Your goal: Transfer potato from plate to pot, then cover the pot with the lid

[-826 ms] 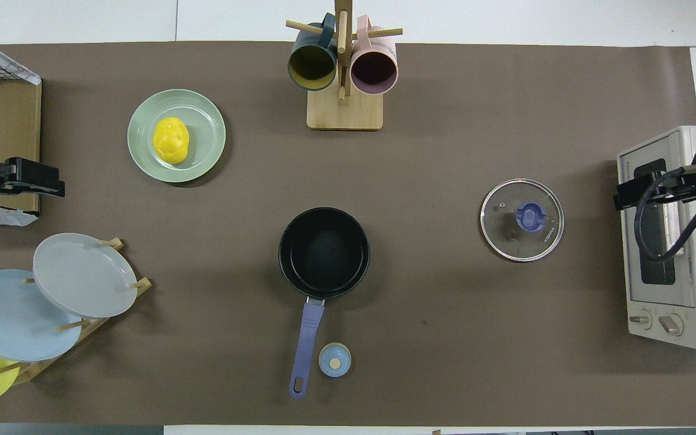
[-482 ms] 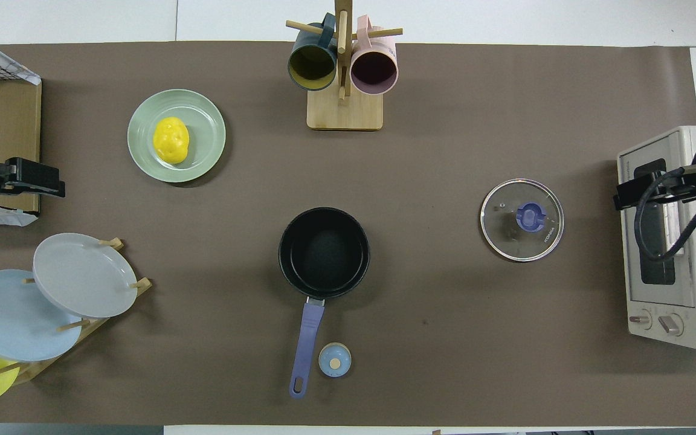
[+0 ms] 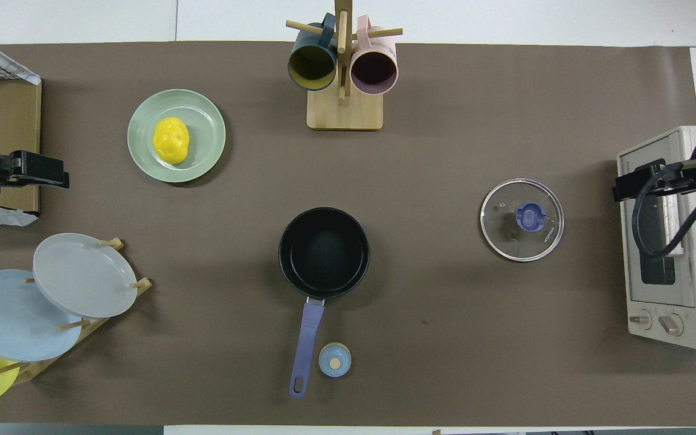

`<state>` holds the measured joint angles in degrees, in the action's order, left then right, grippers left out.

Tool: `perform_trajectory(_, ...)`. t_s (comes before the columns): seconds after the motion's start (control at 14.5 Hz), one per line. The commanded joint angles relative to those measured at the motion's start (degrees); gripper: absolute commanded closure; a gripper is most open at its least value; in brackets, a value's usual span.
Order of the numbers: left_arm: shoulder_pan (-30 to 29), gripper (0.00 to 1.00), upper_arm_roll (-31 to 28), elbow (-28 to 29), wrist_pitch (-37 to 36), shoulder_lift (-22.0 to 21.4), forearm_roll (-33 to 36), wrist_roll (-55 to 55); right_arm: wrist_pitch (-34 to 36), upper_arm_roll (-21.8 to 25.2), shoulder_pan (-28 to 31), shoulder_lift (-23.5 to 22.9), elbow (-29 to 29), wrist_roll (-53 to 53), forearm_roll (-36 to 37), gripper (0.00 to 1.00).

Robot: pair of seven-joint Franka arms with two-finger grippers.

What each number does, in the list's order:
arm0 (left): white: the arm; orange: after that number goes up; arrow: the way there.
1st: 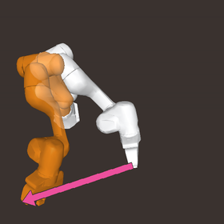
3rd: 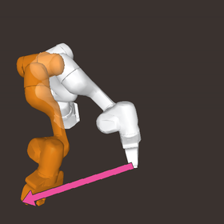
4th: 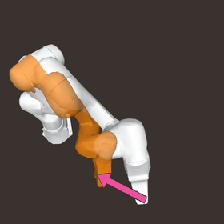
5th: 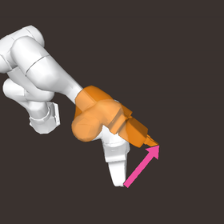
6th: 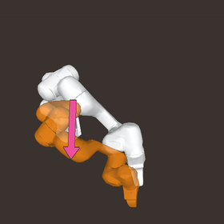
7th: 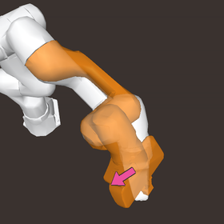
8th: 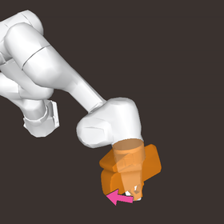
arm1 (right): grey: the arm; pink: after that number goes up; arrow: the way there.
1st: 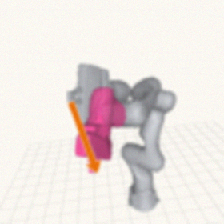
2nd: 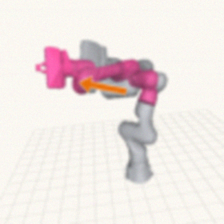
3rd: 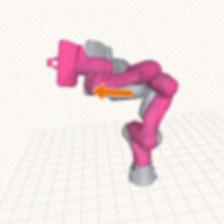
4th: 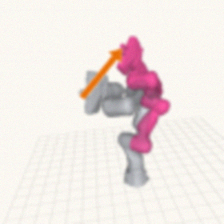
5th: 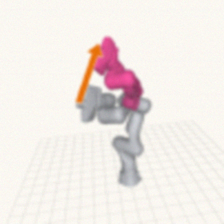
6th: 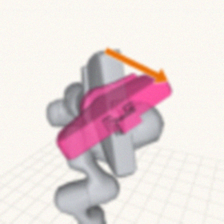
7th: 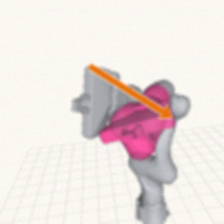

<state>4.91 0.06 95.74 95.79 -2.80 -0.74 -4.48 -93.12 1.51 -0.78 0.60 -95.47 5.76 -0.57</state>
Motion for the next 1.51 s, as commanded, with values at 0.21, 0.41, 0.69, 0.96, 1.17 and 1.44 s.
perform_trajectory(0.21, 0.45, 0.0, -0.24, -2.65, 2.21, 4.62, -2.68, -0.44, -7.14, -0.28, -2.55, -4.2, -1.02, -0.75, 0.31, 0.0)
perform_trajectory(0.41, 0.45, 0.0, 0.11, -7.23, 2.47, 12.52, -2.77, -0.26, -15.74, -0.37, -3.96, -5.17, -7.94, -0.22, -0.22, 0.0)
perform_trajectory(0.69, 0.45, 0.0, 0.56, -13.3, 9.3, 24.75, -5.32, 0.34, -29.71, -0.37, -4.32, -5.87, -20.07, 3.01, -0.3, 0.0)
perform_trajectory(0.96, 0.54, 0.0, 1.95, -13.65, 17.14, 30.91, -5.23, 1.76, -39.39, -0.46, -4.14, -4.03, -29.67, 3.91, -0.39, 0.0)
perform_trajectory(1.17, 2.56, 0.0, 1.96, -13.57, 18.82, 33.03, -3.22, 1.67, -41.08, -0.46, -4.58, -3.42, -31.87, 3.91, -0.3, 0.0)
perform_trajectory(1.44, 2.82, 0.0, 1.96, -13.65, 19.87, 36.01, -0.05, 1.5, -44.69, -0.46, -4.32, -3.85, -34.78, 5.4, -0.3, 0.0)
